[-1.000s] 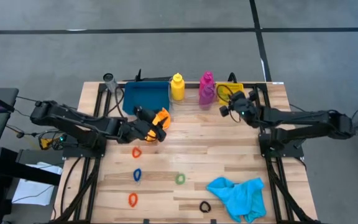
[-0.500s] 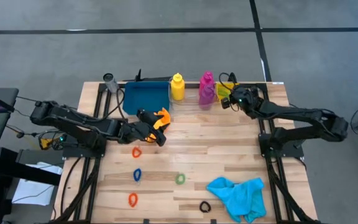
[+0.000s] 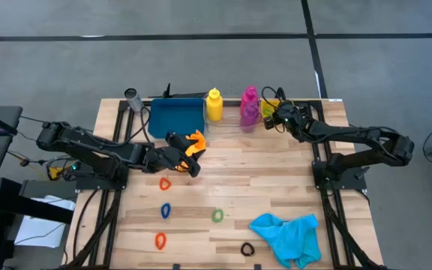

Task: Pick & Place Sports Items
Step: Put the yellow spring keychain into the yellow bin, then put the green spring keychain into the yellow bin

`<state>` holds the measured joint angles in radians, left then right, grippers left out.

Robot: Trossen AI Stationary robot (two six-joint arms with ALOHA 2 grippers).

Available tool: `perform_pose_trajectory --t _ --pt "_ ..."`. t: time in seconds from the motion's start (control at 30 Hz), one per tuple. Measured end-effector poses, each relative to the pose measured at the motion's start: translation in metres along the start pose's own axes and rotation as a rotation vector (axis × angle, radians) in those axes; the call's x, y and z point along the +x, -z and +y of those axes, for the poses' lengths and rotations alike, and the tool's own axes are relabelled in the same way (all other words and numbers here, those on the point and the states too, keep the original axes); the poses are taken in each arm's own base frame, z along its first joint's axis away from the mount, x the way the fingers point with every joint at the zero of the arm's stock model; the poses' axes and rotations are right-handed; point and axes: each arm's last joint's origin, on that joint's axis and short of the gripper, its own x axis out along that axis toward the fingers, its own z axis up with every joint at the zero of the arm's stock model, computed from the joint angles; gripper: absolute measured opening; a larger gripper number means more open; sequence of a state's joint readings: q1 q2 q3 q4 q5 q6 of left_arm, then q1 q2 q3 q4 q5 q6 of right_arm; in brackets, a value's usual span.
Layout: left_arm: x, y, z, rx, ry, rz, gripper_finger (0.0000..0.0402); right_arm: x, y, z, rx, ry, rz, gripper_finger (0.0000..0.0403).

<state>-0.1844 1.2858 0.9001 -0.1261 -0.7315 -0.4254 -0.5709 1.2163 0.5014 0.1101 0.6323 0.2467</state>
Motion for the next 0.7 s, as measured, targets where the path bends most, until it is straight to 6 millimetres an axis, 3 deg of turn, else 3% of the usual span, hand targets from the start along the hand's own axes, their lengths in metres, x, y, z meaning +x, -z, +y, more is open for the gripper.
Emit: perform_pose_trajectory --t 0.4,0.7 --pt "-0.0001 0.0000 0.0000 0.000 0.003 0.001 0.0209 0.0000 -0.0003 -0.0001 0.004 0.004 -0.004 0.0193" --pt "0.0000 -0.0001 0.0000 0.001 0.002 0.000 0.0209 -0.0009 -0.0050 0.0009 0.050 0.029 -0.054 0.0201"
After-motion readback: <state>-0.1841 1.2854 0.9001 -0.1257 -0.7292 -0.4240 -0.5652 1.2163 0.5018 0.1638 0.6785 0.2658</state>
